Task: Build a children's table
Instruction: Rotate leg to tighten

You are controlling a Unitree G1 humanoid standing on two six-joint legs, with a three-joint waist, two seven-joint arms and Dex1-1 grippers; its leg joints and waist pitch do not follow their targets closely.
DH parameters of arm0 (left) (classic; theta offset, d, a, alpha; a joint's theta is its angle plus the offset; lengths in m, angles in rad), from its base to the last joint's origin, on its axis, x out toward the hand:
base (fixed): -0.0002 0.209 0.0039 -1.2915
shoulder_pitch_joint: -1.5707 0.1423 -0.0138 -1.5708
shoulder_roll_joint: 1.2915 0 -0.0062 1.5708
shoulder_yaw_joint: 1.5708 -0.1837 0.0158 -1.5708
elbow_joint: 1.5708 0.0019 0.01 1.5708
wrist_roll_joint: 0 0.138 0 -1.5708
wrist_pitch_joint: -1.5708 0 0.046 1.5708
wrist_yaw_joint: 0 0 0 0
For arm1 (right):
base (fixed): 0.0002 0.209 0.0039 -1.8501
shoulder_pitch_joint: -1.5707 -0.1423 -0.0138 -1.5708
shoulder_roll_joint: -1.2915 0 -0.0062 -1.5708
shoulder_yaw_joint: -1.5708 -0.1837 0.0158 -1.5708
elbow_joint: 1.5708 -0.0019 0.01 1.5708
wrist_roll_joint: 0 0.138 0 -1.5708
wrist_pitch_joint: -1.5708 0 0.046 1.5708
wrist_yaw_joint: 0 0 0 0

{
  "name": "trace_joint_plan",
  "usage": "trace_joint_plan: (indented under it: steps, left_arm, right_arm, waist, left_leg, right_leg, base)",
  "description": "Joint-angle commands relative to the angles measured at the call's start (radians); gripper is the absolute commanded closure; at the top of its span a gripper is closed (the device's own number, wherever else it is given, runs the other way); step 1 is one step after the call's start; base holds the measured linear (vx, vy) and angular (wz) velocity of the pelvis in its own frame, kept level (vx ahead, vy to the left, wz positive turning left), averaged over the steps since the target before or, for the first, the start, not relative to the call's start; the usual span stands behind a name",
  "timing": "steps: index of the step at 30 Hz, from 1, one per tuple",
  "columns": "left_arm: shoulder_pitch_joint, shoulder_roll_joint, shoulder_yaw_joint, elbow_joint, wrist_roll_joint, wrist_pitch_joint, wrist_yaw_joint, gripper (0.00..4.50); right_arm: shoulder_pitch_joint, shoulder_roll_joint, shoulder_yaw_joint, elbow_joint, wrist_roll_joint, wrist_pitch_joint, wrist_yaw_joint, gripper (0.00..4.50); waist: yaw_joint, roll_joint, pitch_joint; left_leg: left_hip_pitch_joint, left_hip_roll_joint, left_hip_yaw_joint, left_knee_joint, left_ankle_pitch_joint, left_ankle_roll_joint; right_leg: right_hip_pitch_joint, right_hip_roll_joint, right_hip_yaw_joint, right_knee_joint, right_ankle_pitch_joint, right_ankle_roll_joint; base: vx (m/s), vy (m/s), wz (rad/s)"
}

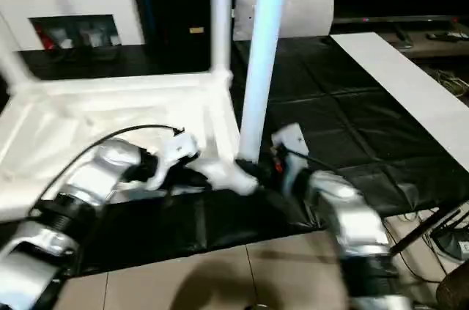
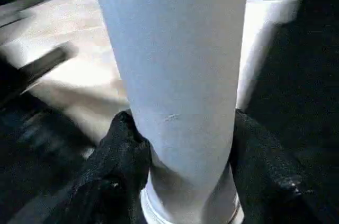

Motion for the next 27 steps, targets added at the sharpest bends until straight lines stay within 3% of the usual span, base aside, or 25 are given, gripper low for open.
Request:
trace_joint_plan:
  steps: [1, 4, 6, 7, 8, 9, 11, 12, 16, 21, 24, 27]
  left_arm:
    - [-0.045, -0.102, 0.026, -0.068, -0.024, 0.021, 0.133, 4.5]
    - [-0.066, -0.153, 0.044, -0.05, -0.009, 0.029, 0.232, 4.5]
    - [-0.068, -0.162, 0.043, -0.05, -0.008, 0.016, 0.243, 4.5]
    - [-0.068, -0.164, 0.041, -0.051, -0.009, 0.015, 0.241, 4.5]
    - [-0.066, -0.165, 0.037, -0.056, -0.011, 0.012, 0.239, 4.5]
    - [-0.063, -0.164, 0.032, -0.065, -0.01, 0.019, 0.236, 4.5]
    - [-0.058, -0.155, 0.026, -0.072, -0.008, 0.016, 0.224, 4.5]
    - [-0.054, -0.146, 0.022, -0.077, -0.004, 0.016, 0.219, 4.5]
    - [-0.046, -0.092, 0.011, -0.059, -0.006, -0.038, 0.158, 4.5]
    - [-0.037, -0.019, -0.01, -0.022, -0.014, -0.14, 0.029, 4.5]
    - [-0.031, 0.017, -0.023, -0.004, -0.033, -0.197, -0.07, 4.5]
    - [-0.031, 0.053, -0.051, 0.021, -0.034, -0.263, -0.152, 4.5]
  right_arm:
    - [-0.048, 0.091, 0.033, 0.069, -0.013, 0.017, -0.124, 2.54]
    - [-0.094, 0.13, 0.002, 0.147, -0.035, -0.046, -0.233, 2.54]
    - [-0.093, 0.134, 0.001, 0.148, -0.039, -0.072, -0.231, 2.54]
    - [-0.092, 0.135, -0.001, 0.147, -0.041, -0.083, -0.233, 2.2]
    - [-0.087, 0.138, -0.008, 0.142, -0.037, -0.094, -0.235, 1.86]
    - [-0.084, 0.14, -0.015, 0.137, -0.041, -0.104, -0.235, 1.86]
    - [-0.079, 0.13, -0.022, 0.134, -0.044, -0.118, -0.231, 1.8]
    - [-0.079, 0.122, -0.031, 0.138, -0.047, -0.134, -0.229, 1.42]
    - [-0.063, 0.054, -0.045, 0.133, -0.013, -0.201, -0.139, 1.24]
    - [-0.029, -0.065, -0.029, 0.084, 0.021, -0.213, 0.069, 0.79]
    - [-0.022, -0.135, -0.016, 0.076, 0.04, -0.216, 0.187, 0.5]
    - [-0.017, -0.198, 0.008, 0.074, 0.066, -0.21, 0.315, 0.5]
  waist:
    - [0.006, -0.002, -0.07]
    - [-0.001, 0.001, -0.079]
    - [0.002, -0.001, -0.084]
    - [0.002, -0.004, -0.086]
    - [0.004, -0.001, -0.087]
    - [0.006, 0.0, -0.084]
    - [0.007, 0.001, -0.082]
    - [0.007, 0.001, -0.081]
    - [0.008, 0.002, -0.077]
    - [0.019, 0.003, -0.077]
    - [0.028, 0.006, -0.076]
    - [0.038, 0.008, -0.078]
  left_leg:
    - [-0.003, 0.01, -0.006, -0.064, -0.184, 0.043]
    - [-0.007, 0.014, -0.008, -0.063, -0.145, 0.042]
    - [-0.016, 0.013, -0.005, -0.058, -0.09, 0.075]
    - [-0.018, 0.012, -0.004, -0.057, -0.075, 0.086]
    - [-0.019, 0.014, -0.004, -0.056, -0.055, 0.103]
    - [-0.018, 0.014, -0.002, -0.055, -0.054, 0.116]
    - [-0.016, 0.016, -0.002, -0.057, -0.068, 0.12]
    - [-0.014, 0.017, -0.001, -0.058, -0.083, 0.115]
    - [-0.013, 0.016, -0.002, -0.06, -0.128, 0.102]
    - [-0.014, 0.018, -0.002, -0.059, -0.134, 0.112]
    - [-0.008, 0.02, -0.001, -0.06, -0.139, 0.102]
    - [-0.006, 0.021, -0.002, -0.059, -0.145, 0.109]
  right_leg:
    - [0.053, -0.06, 0.038, -0.091, -0.471, -0.106]
    - [0.058, -0.06, 0.042, -0.075, -0.358, -0.144]
    - [0.064, -0.058, 0.047, -0.059, -0.226, -0.177]
    - [0.066, -0.058, 0.047, -0.056, -0.199, -0.184]
    - [0.065, -0.058, 0.048, -0.052, -0.159, -0.199]
    - [0.063, -0.059, 0.049, -0.052, -0.145, -0.21]
    - [0.064, -0.061, 0.048, -0.054, -0.163, -0.213]
    - [0.063, -0.061, 0.048, -0.057, -0.184, -0.211]
    - [0.063, -0.061, 0.047, -0.065, -0.247, -0.19]
    - [0.066, -0.06, 0.049, -0.063, -0.234, -0.187]
    - [0.062, -0.061, 0.049, -0.064, -0.252, -0.185]
    - [0.062, -0.06, 0.05, -0.061, -0.233, -0.198]
  base:
    - [0.0, 0.0, 0.0]
    - [0.0, 0.0, 0.0]
    - [0.0, 0.0, 0.0]
    - [0.0, 0.0, 0.0]
    - [0.0, 0.0, 0.0]
    - [0.0, 0.0, 0.0]
    - [0.0, 0.0, 0.0]
    - [0.0, 0.0, 0.0]
    - [0.0, 0.0, 0.0]
    - [0.0, 0.0, 0.0]
    - [0.0, 0.0, 0.0]
    - [0.0, 0.0, 0.0]
